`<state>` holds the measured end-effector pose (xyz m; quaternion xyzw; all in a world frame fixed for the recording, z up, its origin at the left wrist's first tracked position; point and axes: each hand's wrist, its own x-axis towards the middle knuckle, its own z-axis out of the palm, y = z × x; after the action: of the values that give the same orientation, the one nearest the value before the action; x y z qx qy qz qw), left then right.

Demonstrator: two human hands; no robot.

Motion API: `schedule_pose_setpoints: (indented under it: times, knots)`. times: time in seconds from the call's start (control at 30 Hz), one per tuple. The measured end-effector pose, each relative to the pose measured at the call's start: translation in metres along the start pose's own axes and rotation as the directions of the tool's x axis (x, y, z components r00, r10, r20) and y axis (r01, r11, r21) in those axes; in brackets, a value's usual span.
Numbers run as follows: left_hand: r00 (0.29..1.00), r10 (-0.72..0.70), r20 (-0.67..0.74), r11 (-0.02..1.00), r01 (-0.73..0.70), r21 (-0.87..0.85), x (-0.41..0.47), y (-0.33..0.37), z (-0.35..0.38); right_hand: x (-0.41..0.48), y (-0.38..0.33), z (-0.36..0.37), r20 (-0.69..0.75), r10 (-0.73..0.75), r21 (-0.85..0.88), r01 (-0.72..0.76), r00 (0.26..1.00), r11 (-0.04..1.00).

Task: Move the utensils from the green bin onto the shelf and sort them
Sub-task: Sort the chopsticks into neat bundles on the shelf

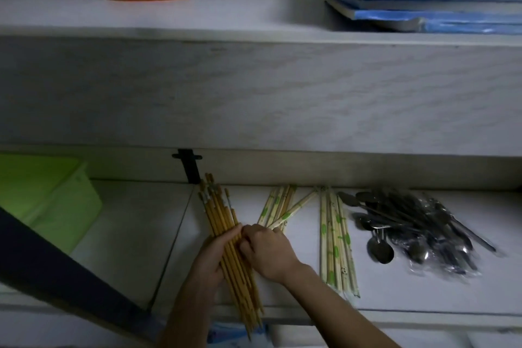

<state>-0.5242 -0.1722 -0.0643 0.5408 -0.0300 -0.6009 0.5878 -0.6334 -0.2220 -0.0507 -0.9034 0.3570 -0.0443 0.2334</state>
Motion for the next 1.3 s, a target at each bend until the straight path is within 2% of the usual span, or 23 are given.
schedule_pose_setpoints:
  times: [0.1,0.17,0.27,0.33,0.43,0.53,0.73,1.03,1.3]
  knots:
    - [0.999,0.002,-0.043,0.994,-0.007,-0.105,0.005,-0.002,-0.001,0.005,0.019,-0.008,-0.097,0.104,0.018,-0.103,0.990,0.995]
    - [0.995,-0.023,-0.094,0.983,0.005,-0.182,0.003,0.001,-0.003,0.009,0.042,-0.008,-0.150,0.188,-0.041,-0.196,0.971,0.980]
    - [0.992,-0.025,-0.126,0.975,-0.003,-0.222,0.001,0.007,-0.011,0.006,0.070,-0.005,-0.044,0.213,-0.119,-0.217,0.976,0.969]
    - [0.991,-0.017,-0.136,0.970,-0.016,-0.243,0.001,0.009,-0.016,0.000,0.078,-0.003,-0.068,0.224,-0.139,-0.232,0.972,0.963]
    - [0.991,-0.012,-0.134,0.964,-0.024,-0.264,-0.001,0.011,-0.019,-0.006,0.072,-0.001,-0.146,0.279,-0.070,-0.291,0.949,0.954]
    - [0.992,-0.021,-0.127,0.962,-0.015,-0.274,-0.002,0.010,-0.018,-0.008,0.055,0.005,-0.060,0.325,-0.021,-0.327,0.944,0.945]
    - [0.993,-0.044,-0.106,0.956,0.011,-0.294,0.000,0.006,-0.015,0.004,0.036,-0.002,-0.004,0.491,-0.128,-0.488,0.871,0.864]
    - [0.995,-0.029,-0.094,0.967,0.004,-0.254,0.000,0.004,-0.013,0.019,0.032,-0.017,0.211,0.550,-0.145,-0.531,0.808,0.835]
    - [0.996,-0.014,-0.092,0.965,-0.011,-0.262,-0.001,0.001,-0.011,0.017,0.027,-0.009,0.139,0.537,-0.192,-0.510,0.832,0.839]
